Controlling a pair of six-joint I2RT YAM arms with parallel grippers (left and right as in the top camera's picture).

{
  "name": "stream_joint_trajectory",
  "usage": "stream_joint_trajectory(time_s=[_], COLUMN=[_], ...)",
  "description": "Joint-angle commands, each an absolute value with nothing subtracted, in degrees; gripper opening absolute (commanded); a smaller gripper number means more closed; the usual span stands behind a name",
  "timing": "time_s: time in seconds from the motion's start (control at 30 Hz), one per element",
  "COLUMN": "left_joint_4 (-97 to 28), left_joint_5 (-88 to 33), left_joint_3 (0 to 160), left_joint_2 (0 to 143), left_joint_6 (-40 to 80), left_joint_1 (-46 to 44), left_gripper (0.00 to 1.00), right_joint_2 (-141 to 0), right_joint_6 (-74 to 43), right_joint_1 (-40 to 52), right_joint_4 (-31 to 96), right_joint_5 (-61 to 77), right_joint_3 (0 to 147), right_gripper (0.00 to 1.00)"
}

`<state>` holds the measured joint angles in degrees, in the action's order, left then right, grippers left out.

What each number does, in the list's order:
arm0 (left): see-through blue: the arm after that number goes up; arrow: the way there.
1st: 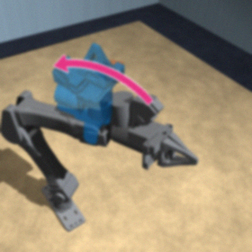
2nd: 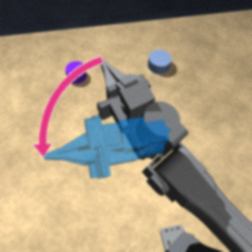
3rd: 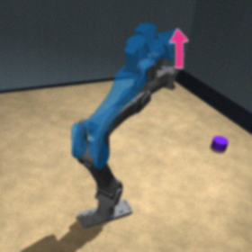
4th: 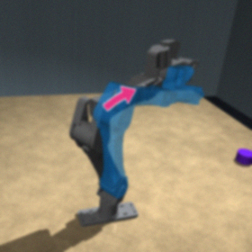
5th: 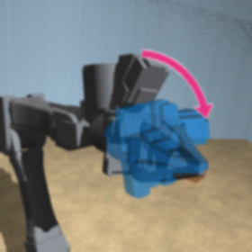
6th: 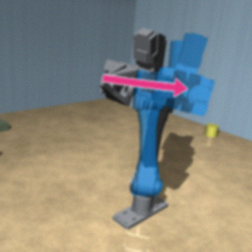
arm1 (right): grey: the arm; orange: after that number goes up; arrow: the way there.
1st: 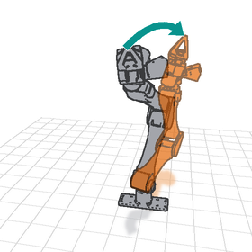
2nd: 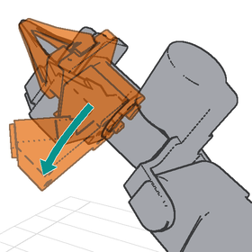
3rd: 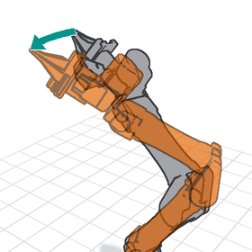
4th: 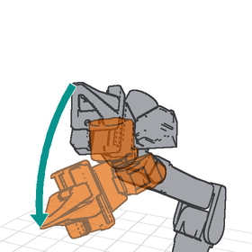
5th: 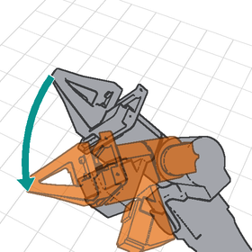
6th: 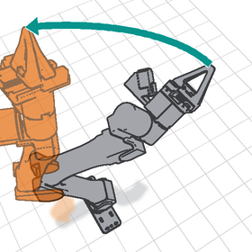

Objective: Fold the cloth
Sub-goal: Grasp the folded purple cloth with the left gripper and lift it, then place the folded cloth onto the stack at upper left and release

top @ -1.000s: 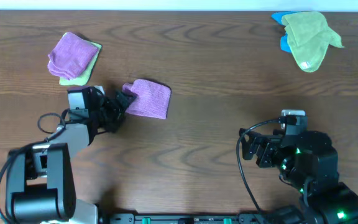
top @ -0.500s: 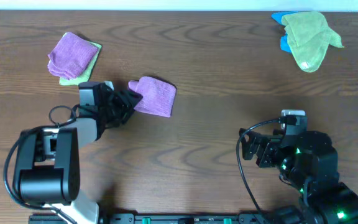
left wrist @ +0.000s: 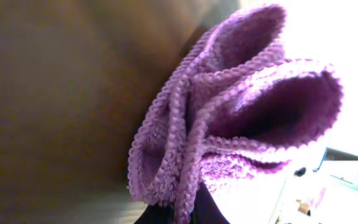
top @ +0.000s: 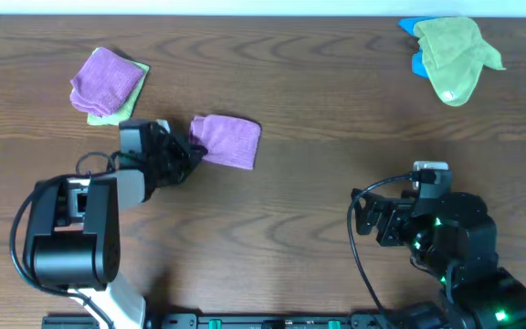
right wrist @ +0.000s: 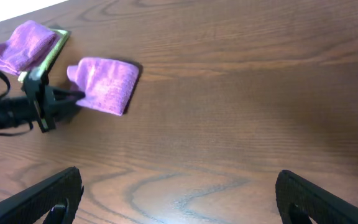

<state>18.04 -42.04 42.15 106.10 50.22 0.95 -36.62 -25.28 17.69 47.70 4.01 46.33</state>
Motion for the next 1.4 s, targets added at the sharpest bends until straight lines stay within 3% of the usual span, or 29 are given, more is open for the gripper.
stream_joint_trajectory(time_s=[0.0,0.3,0.77,1.37], left_joint_4=[15.77,2.24,-9.02,-5.39], left_joint_5=[-43.05,-42.54,-30.57,-17.15], left_joint_3=[48.03,63.16,80.90,82.46], left_joint_2=[104.68,102.56,102.59,103.53], left_joint_6=[49.63,47.66,46.65,44.53], left_joint_1=[0.71,0.73,3.90,11.66], left_gripper=[0.06,0.06,0.06,0.06], right_joint_2=[-36.38,-36.38,-36.38,-36.38], right_joint_6=[-26.11,-26.11,-26.11,-26.11], right_joint_1=[17.17,17.17,17.17,17.17], right_joint_4=[47.66,47.66,47.66,47.66], right_joint_5=[3.22,3.22,3.22,3.22], right_joint_3=[45.98,45.98,45.98,45.98], right_gripper=[0.99,0.99,0.99,0.99])
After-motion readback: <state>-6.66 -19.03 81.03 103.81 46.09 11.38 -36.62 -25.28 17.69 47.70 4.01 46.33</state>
